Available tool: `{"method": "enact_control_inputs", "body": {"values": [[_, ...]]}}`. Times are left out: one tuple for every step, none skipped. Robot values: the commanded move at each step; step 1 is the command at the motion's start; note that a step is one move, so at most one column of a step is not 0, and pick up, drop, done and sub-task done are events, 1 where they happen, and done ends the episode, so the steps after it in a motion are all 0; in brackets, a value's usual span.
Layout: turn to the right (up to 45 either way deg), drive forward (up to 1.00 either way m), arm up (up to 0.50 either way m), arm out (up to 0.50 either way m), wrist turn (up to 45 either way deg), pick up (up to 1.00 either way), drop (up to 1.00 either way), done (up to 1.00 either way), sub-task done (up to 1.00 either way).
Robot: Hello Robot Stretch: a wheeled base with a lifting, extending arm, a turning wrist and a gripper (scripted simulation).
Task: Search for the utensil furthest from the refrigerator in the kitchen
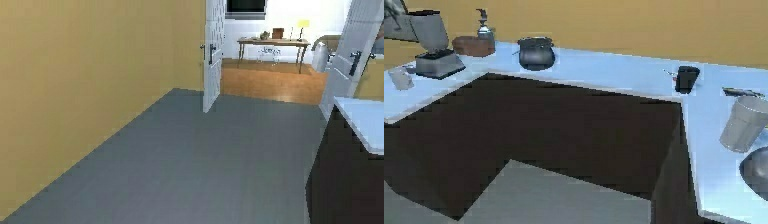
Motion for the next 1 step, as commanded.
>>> {"method": "enact_control_inputs", "body": {"values": [[24.0,0.0,0.0,0.0,0.0,0.0,0.0,0.0,0.0]]}}
